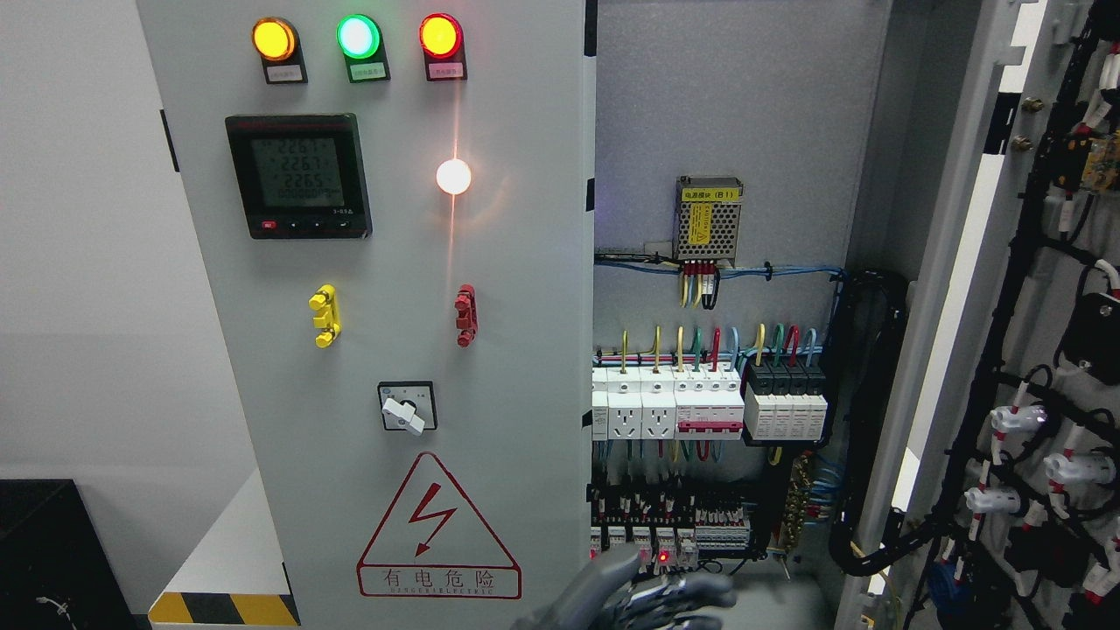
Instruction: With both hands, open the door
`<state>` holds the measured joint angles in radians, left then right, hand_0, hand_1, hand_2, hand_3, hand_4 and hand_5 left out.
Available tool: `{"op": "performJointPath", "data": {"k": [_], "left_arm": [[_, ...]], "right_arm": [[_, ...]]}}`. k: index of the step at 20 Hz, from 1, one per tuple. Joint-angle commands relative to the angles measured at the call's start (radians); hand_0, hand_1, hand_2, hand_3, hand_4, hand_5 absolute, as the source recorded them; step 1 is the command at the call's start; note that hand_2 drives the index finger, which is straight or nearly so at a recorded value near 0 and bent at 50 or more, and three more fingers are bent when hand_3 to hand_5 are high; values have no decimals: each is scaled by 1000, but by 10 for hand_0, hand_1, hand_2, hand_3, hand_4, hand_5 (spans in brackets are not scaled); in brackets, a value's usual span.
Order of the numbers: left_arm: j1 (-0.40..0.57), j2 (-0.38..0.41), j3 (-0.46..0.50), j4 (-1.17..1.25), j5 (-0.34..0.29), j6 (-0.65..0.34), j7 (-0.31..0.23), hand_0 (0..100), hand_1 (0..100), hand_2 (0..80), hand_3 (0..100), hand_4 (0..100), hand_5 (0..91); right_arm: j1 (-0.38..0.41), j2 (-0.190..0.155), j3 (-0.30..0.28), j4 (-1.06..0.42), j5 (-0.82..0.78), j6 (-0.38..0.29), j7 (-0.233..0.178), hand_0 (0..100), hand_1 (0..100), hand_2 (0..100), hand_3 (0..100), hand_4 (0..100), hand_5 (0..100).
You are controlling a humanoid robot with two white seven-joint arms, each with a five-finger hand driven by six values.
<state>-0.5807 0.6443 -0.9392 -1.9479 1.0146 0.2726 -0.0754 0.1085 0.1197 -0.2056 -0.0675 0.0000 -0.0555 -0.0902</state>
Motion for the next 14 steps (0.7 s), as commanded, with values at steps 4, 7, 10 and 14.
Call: {"op": "performJointPath", "data": {"k": [4,7,10,14], "left_arm": [[450,146,94,231,-232,-59,-1,0,0,0,0,0,0],[525,100,154,372,-234,-72,-1,0,0,0,0,0,0],[553,37,186,550,-234,-114,-1,0,0,0,0,0,0],[593,-83,281,823,-235,-131,-21,0,0,0,0,0,0]], "right_arm": [[0,0,0,0,3,-1,0,191,0,0,0,0,0],[0,0,0,0,3,-1,0,191,0,0,0,0,0],[0,0,0,0,3,0,0,191,0,0,0,0,0],[0,0,0,0,3,-1,0,191,0,0,0,0,0]]}}
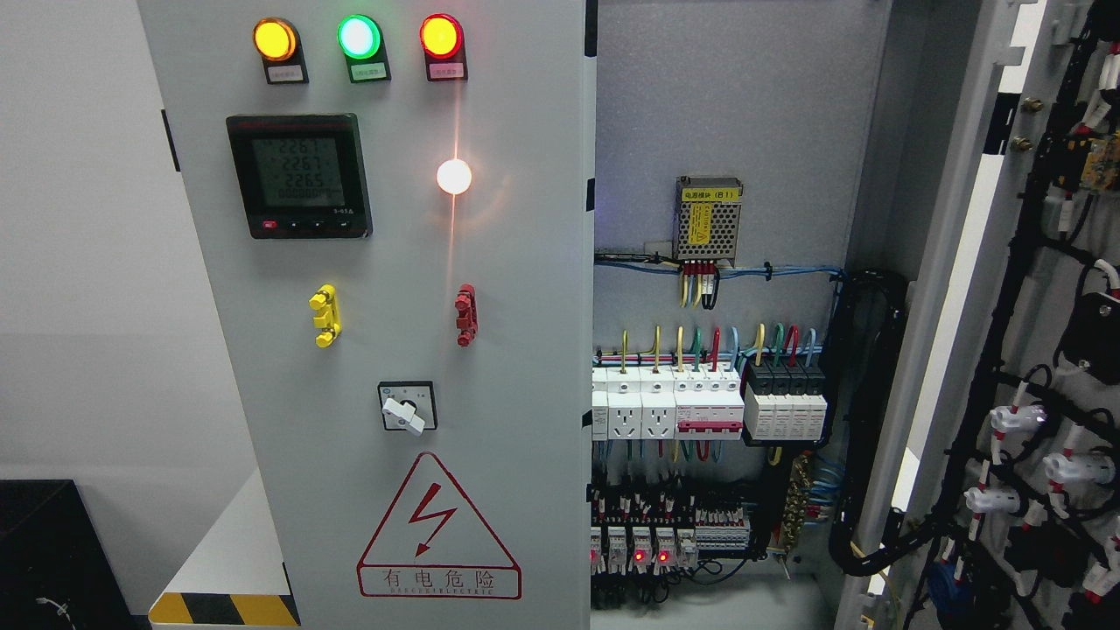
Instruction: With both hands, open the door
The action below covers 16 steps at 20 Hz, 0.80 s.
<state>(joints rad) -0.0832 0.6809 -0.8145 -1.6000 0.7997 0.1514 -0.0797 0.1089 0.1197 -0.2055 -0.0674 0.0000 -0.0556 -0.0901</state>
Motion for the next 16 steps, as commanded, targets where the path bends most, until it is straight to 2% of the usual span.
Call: {"op": "performJointPath", "data": {"k": [1,5,8,16], "left_arm": [[95,-144,163,545,-20,-12,-29,0,0,0,0,0,0],[95,-230,163,815,-22,-18,-40,0,0,0,0,0,0],[98,-273,157,971,-20,-64,-40,0,0,0,0,0,0],[143,-394,170,1227,-19,-75,-40,0,0,0,0,0,0]], "right_arm": [[-1,0,0,0,3,0,0,191,0,0,0,0,0],[0,0,0,0,3,0,0,191,0,0,0,0,0],[0,0,0,0,3,-1,0,191,0,0,0,0,0],[-1,0,0,0,3,0,0,191,0,0,0,0,0]]}}
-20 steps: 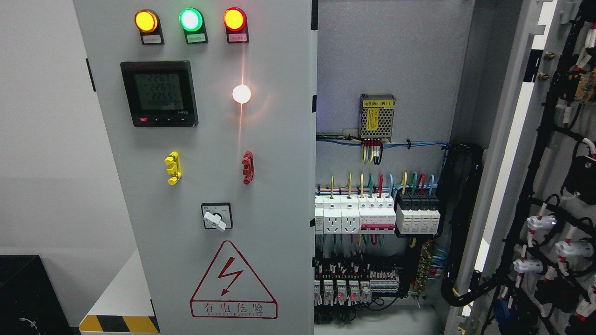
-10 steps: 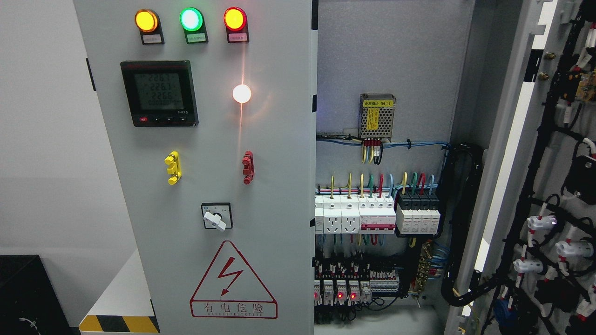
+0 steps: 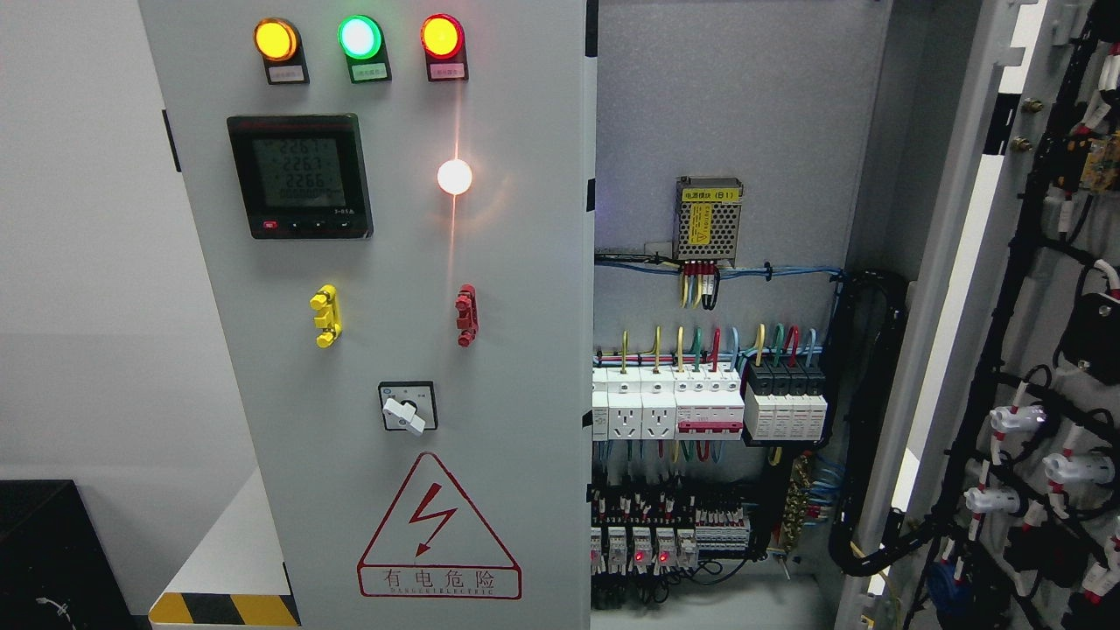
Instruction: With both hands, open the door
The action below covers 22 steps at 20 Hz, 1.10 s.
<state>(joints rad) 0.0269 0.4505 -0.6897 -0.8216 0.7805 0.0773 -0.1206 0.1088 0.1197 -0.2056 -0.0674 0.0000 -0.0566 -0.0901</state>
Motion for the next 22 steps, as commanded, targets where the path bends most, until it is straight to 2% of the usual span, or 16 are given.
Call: {"op": "performJointPath", "data": {"k": [1,5,6,8,11,12,14,18,22], "left_arm": [[39,-182,70,476,-1,-1,1,0,0,0,0,0,0],[33,-278,231,646,-7,-2,1,0,0,0,0,0,0],[28,-292,255,682,-39,-2,1,0,0,0,0,0,0],[25,-317,315,714,-200,-2,1,0,0,0,0,0,0],[22,-351,471,762,-422,-2,3,0,0,0,0,0,0],[21,-361,511,788,-487,-2,4,0,0,0,0,0,0],[4,-372,574,837,-573,-2,12,0,0,0,0,0,0],[-16,-397,648,912,-647,-4,25,0,0,0,0,0,0],[-21,-397,690,914,-655,-16,99,0,0,0,0,0,0]], "right_arm": [[0,0,0,0,3,1,0,191,0,0,0,0,0],[-1,0,0,0,3,1,0,191,0,0,0,0,0],[0,0,0,0,3,1,0,191,0,0,0,0,0],[0,0,0,0,3,1,0,191,0,0,0,0,0],[0,0,0,0,3,1,0,191,0,0,0,0,0],[0,0,0,0,3,0,0,191,0,0,0,0,0],[-1,0,0,0,3,1,0,191,0,0,0,0,0],[0,0,0,0,3,0,0,191,0,0,0,0,0],[-1,0,0,0,3,1,0,191,0,0,0,0,0]]}}
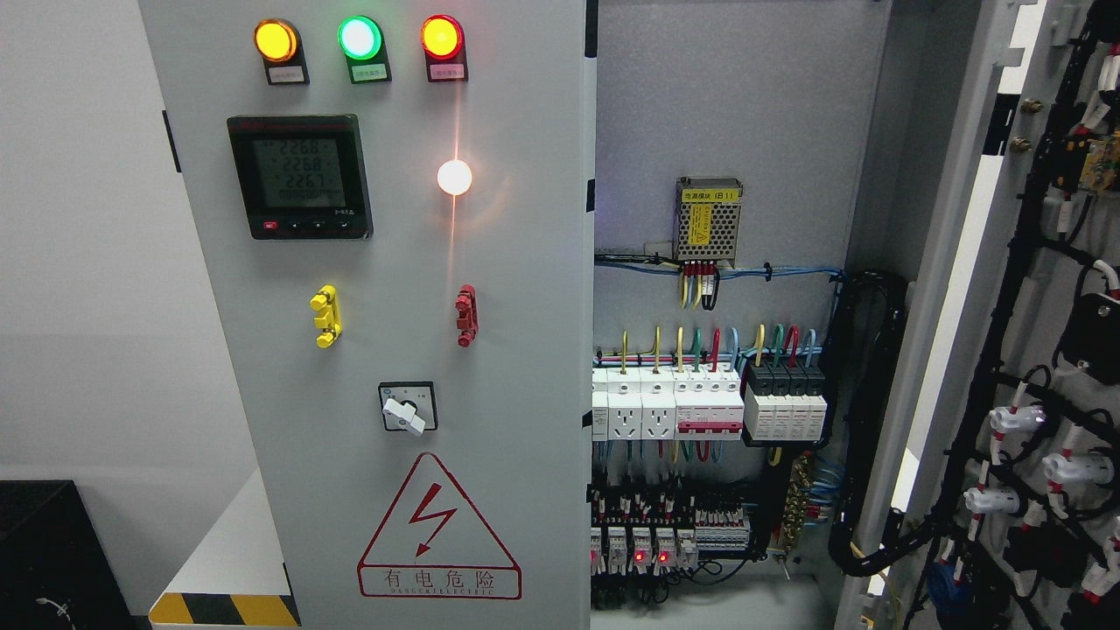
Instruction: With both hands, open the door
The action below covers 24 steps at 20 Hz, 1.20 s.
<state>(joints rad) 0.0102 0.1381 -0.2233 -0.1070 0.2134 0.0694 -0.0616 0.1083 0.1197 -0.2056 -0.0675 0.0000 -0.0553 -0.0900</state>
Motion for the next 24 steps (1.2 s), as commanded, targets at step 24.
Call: {"op": "performJointPath", "data": {"k": [24], "left_arm": [[1,-146,245,188,-83,-166,114,0,0,0,0,0,0]], "right_arm": [[1,0,0,-46,2,-1,0,191,0,0,0,0,0]]}}
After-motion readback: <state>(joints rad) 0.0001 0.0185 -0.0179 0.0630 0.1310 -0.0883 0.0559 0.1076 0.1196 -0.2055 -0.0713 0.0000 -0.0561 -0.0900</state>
